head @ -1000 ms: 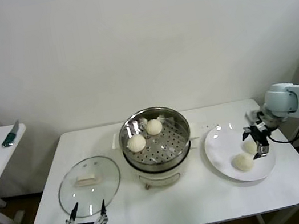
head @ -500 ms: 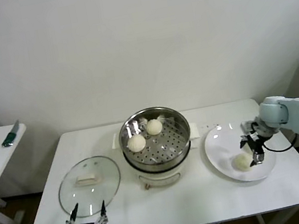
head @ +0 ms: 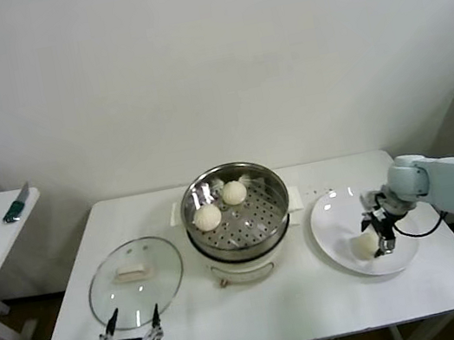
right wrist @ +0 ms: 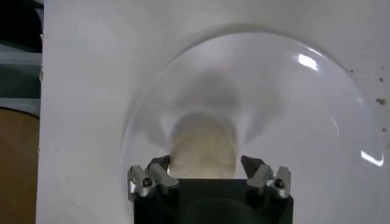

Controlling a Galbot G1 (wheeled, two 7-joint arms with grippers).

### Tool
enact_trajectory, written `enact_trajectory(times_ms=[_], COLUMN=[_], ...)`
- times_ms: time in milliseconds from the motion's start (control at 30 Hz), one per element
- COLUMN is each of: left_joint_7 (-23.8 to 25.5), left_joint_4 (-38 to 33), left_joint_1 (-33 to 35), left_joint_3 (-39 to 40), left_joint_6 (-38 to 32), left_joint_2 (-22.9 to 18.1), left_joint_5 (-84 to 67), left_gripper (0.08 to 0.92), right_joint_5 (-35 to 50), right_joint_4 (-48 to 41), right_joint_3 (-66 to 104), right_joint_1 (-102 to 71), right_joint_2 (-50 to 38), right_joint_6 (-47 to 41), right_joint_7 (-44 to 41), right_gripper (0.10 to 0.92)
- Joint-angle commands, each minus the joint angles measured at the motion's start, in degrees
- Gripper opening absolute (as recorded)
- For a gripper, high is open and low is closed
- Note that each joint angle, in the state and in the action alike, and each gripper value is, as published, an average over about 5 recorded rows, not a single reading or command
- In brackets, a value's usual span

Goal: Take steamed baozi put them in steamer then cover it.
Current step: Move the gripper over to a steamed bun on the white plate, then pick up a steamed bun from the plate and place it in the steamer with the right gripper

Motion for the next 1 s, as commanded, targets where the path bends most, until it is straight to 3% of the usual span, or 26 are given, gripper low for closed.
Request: enact_trajectory(times_ms=[33, 333, 700, 1000], left_joint_7=[-0.1, -0.1, 0.0, -0.4], left_joint_4=[0.0, -0.1, -1.1, -1.4], left_joint_1=[0.0, -0.2, 0.8, 0.8], left_joint_3=[0.0, 0.3, -0.1, 0.3], left_joint_6=[0.1, 0.3, 0.4, 0.9], left_joint_2=[-0.1, -0.4, -0.2, -0.6], left_joint_5=[-0.1, 0.2, 0.5, 1.4], left_gripper=[0.823, 0.823, 0.823, 0.823], right_joint_5=[-1.1, -2.9, 2.3, 1.9], right_joint_4=[-0.8, -0.8, 2.7, 7.3], right_joint_3=[0.8, -0.8, -14.7, -12.6], right_joint_1=[-1.0, 4.2, 32.4, 44.8], right_joint_2=[0.4, 1.5, 8.3, 17.3], right_joint_6=[0.2, 3.1, 15.8, 25.3], right_joint_7=[-0.6, -3.9, -12.4, -15.8], right_gripper=[0.719, 0.671, 0.67, 0.67])
